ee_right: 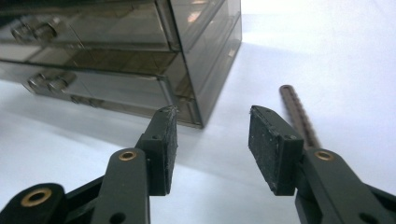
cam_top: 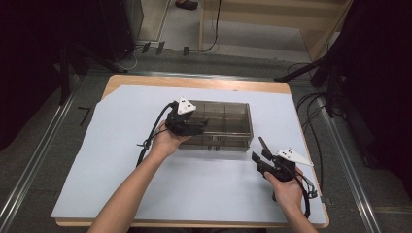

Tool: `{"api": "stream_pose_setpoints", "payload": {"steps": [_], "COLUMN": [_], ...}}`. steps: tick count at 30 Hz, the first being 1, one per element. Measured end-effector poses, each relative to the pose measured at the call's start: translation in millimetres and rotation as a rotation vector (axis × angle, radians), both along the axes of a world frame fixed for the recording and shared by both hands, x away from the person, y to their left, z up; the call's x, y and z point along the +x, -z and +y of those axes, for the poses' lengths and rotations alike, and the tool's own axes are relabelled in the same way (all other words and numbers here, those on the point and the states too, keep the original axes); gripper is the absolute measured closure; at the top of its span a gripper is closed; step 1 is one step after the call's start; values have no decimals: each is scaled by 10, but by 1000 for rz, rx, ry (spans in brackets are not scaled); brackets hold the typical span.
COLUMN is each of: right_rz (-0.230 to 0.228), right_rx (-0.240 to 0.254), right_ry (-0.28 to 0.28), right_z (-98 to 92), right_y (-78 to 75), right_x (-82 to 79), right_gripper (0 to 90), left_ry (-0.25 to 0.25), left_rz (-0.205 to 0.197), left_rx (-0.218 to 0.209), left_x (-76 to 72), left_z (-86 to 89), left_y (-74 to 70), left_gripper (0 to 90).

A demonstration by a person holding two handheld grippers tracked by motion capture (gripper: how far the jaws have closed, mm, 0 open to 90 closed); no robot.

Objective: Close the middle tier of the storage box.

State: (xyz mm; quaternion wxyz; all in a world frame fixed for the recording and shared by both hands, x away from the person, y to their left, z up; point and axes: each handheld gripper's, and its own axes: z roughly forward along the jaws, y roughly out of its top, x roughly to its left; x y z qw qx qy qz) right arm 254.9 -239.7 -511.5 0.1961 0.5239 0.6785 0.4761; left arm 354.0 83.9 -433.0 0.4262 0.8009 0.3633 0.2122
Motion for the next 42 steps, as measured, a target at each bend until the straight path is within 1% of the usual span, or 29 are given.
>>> {"api": "stream_pose_setpoints", "payload": {"steps": [2, 3, 4, 6, 8, 9, 11, 13, 14, 15, 17, 19, 21, 23, 25, 26, 28, 30, 32, 35, 36, 37, 40, 41, 42], "right_rz": [-1, 7, 11, 6, -3, -11, -13, -21, -23, -14, -28, -27, -25, -30, -22, -26, -26, -26, -31, -35, -35, -30, -38, -39, -35], "right_rx": [-9, -6, -14, -27, -26, -35, -44, -75, -80, -80, -90, -81, -98, -109, -103, -107, -109, -105, -98, -88, -85, -81, -81, -77, -87], "right_ry": [-13, -16, -19, -33, -47, -55, -68, -86, -94, -102, -120, -125, -138, -151, -158, -165, -174, -178, -179, -178, -176, -174, -179, -181, -188], "right_z": [-29, -39, -52, -71, -77, -82, -84, -80, -73, -63, -58, -55, -53, -46, -31, -28, -21, -17, -14, -23, -27, -31, -36, -31, -32], "right_y": [-3, 1, 6, 10, 1, -2, -3, 0, 4, 1, 1, -11, -27, -39, -46, -46, -45, -54, -66, -81, -84, -89, -103, -105, -109], "right_x": [23, 33, 42, 60, 65, 66, 68, 69, 67, 55, 51, 50, 62, 83, 93, 98, 97, 91, 88, 89, 91, 91, 94, 93, 95], "right_gripper": [523, 522, 523, 523, 524, 524, 526, 530, 531, 533, 537, 542, 546, 556, 564, 567, 572, 581, 593, 602, 605, 608, 617, 621, 624], "left_ry": [3, 0, -3, -6, -7, -3, -5, -17, -14, -19, -22, -24, -27, -37, -49, -52, -52, -56, -54, -53, -53, -51, -43, -37, -34], "left_rz": [0, -3, -1, 0, 6, 7, 16, 0, -3, -10, -17, -26, -36, -56, -71, -76, -77, -85, -89, -97, -99, -92, -86, -84, -72], "left_rx": [-1, -8, -15, -19, -20, -17, -1, 26, 44, 37, 10, 5, 12, -8, -24, -29, -7, -8, 2, 36, 40, 44, 34, 44, 61], "left_x": [3, 3, 2, 0, -7, -11, -30, -64, -84, -110, -163, -226, -289, -353, -419, -453, -526, -604, -681, -768, -789, -810, -863, -873, -879], "left_z": [7, 4, 3, 3, 6, 10, 23, 35, 55, 70, 124, 187, 261, 347, 426, 460, 536, 596, 644, 687, 695, 703, 708, 704, 688], "left_y": [0, 4, 5, 2, -5, -9, -30, -50, -65, -72, -91, -111, -134, -153, -168, -169, -173, -151, -118, -45, -16, 8, 91, 115, 133], "left_gripper": [335, 336, 336, 337, 339, 339, 338, 335, 336, 337, 339, 340, 340, 340, 341, 341, 341, 342, 343, 349, 351, 352, 358, 362, 363]}}
